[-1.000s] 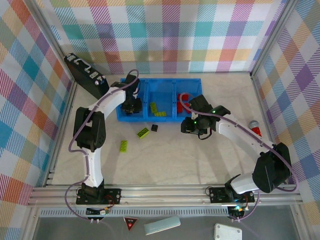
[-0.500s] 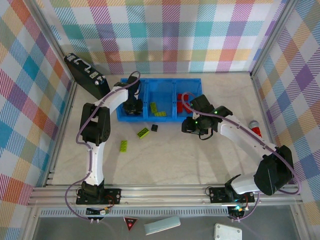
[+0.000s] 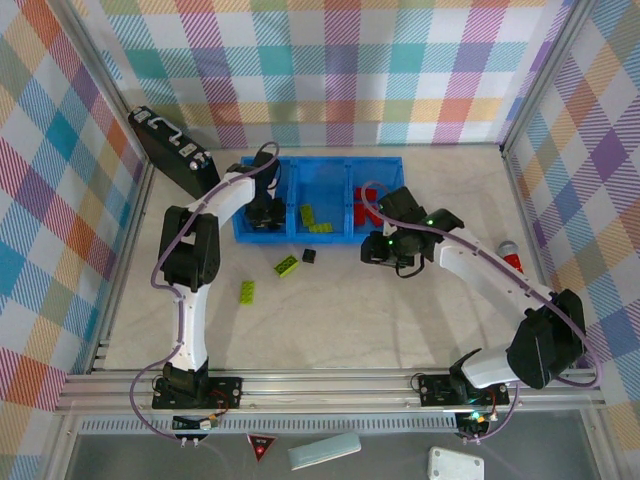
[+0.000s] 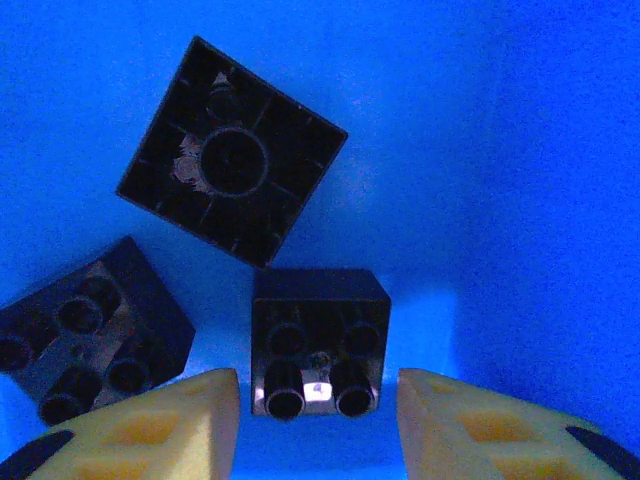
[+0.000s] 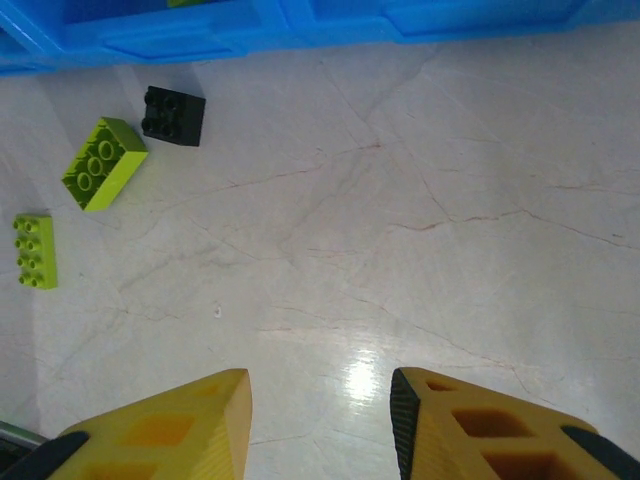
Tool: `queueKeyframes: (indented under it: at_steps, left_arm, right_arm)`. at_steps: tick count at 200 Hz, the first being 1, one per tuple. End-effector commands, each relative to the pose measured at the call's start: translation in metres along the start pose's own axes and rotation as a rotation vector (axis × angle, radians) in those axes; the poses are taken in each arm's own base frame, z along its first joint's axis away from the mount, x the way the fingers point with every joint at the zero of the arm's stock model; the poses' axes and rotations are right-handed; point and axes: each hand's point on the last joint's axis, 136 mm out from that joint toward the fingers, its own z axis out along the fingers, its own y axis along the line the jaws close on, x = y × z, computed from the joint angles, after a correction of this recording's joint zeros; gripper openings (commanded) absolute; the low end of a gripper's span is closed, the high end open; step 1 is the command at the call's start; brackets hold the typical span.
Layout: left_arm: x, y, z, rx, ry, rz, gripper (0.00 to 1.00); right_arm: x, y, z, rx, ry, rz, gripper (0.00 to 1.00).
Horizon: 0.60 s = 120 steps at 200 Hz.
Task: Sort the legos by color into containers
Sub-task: Place the lego in the container, then pick up the lego from the center of the table.
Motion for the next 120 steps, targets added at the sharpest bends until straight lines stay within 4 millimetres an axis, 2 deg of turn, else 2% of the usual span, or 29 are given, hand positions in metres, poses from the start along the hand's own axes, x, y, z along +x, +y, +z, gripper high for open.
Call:
queueKeyframes:
  at_steps: [1, 62, 120]
  left_arm:
    - [-0.011, -0.015, -0.046, 0.088, -0.069, -0.003, 0.45]
    - [-0.003, -0.012, -0.081, 0.096, -0.103, 0.005, 0.45]
    - [0.022, -0.002, -0.102, 0.093, -0.111, 0.013, 0.45]
  right_arm:
    - [-0.005, 0.011, -0.001, -0.007, 0.004, -0.011, 0.43]
    - [-0.010, 0.039, 0.016, -0.020, 0.026, -0.066, 0.44]
    - [-0.007, 0.064, 0.036, -0.027, 0.060, -0.117, 0.44]
